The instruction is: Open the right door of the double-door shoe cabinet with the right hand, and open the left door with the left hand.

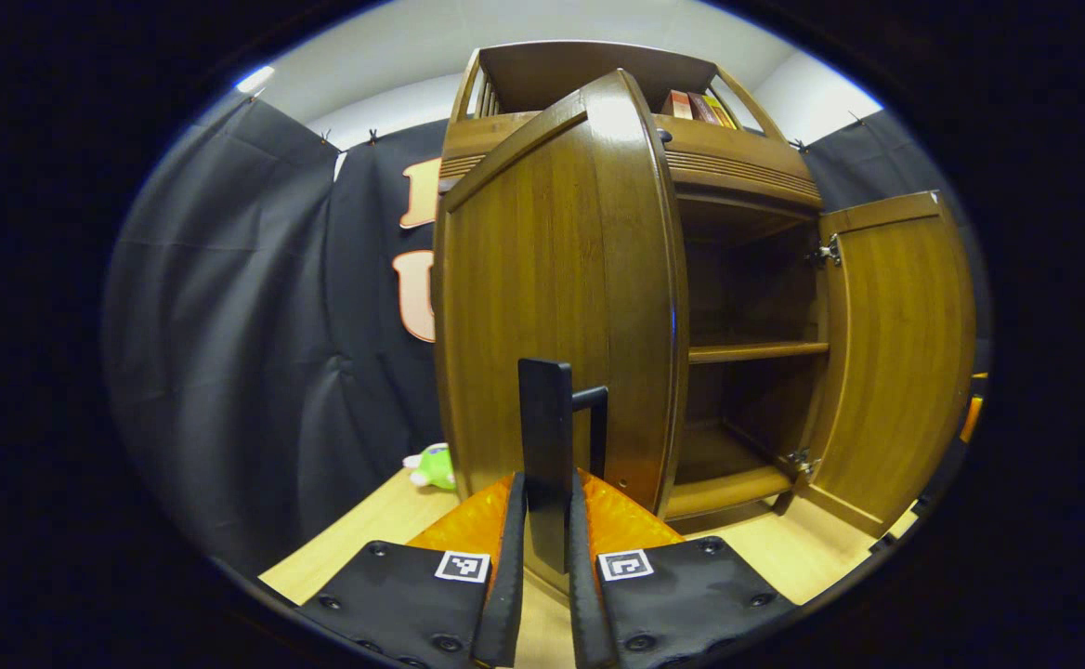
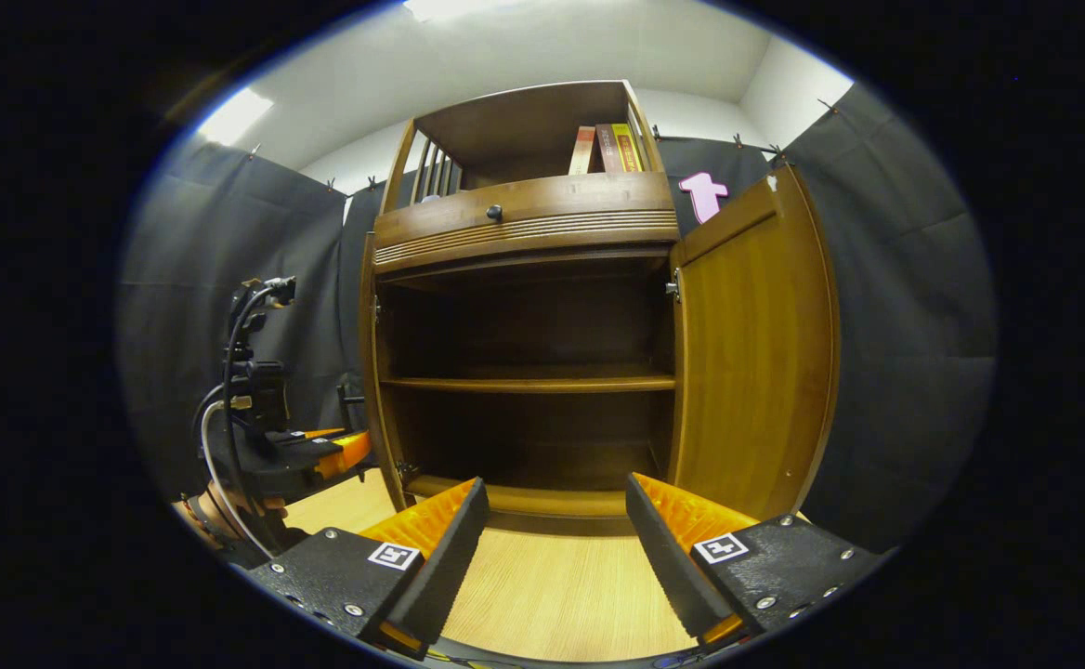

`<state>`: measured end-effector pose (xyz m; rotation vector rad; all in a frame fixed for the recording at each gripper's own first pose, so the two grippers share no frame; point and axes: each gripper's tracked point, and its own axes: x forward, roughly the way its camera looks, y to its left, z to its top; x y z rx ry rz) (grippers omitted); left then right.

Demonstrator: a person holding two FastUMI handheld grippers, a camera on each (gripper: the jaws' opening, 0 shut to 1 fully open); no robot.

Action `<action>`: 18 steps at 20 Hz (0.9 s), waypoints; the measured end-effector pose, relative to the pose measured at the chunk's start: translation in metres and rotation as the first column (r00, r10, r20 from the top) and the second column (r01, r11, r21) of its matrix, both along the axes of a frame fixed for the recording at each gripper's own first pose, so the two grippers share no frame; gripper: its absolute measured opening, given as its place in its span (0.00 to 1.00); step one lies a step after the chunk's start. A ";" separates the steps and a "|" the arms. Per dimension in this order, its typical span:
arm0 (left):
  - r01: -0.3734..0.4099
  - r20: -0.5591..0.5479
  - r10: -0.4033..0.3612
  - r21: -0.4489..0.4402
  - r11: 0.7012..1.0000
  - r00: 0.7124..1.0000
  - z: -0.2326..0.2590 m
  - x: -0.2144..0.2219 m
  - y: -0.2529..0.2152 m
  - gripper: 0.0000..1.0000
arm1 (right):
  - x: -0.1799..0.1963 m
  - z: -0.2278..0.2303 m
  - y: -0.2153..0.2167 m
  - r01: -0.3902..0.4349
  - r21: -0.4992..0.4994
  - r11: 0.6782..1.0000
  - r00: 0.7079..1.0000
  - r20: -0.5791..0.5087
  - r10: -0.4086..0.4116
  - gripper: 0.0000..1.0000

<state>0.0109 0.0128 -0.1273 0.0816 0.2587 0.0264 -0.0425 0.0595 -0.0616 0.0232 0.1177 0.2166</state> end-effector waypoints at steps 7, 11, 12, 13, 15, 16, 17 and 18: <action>0.018 0.024 -0.018 -0.031 0.999 1.000 0.005 -0.018 0.038 0.19 | 0.009 -0.013 0.008 0.026 -0.014 1.000 0.999 -0.018 -0.026 0.92; -0.015 0.028 0.015 -0.019 1.000 0.999 0.008 -0.027 0.072 0.16 | 0.020 -0.018 0.016 0.037 -0.023 0.999 0.999 -0.015 -0.038 0.92; -0.014 0.028 0.015 -0.025 1.000 0.999 0.010 -0.028 0.079 0.15 | 0.023 -0.019 0.019 0.041 -0.023 0.999 0.999 -0.015 -0.041 0.92; -0.007 0.033 0.008 -0.030 1.000 0.999 0.011 -0.028 0.088 0.15 | 0.024 -0.018 0.022 0.043 -0.022 0.999 0.999 -0.014 -0.044 0.92; 0.036 0.048 -0.035 -0.022 0.999 0.998 0.010 -0.024 0.105 0.15 | 0.026 -0.018 0.028 0.049 -0.014 0.999 0.999 -0.009 -0.049 0.92; 0.064 0.050 -0.063 -0.022 0.998 0.997 0.009 -0.023 0.112 0.15 | 0.026 -0.018 0.031 0.050 -0.010 0.999 0.999 -0.007 -0.051 0.92; 0.092 0.057 -0.090 -0.033 0.995 0.994 0.012 -0.022 0.117 0.14 | 0.025 -0.019 0.034 0.052 -0.008 0.999 0.999 -0.003 -0.052 0.92; 0.114 0.062 -0.112 -0.043 0.993 0.992 0.013 -0.023 0.124 0.14 | 0.025 -0.018 0.036 0.055 -0.009 0.998 0.999 0.001 -0.055 0.92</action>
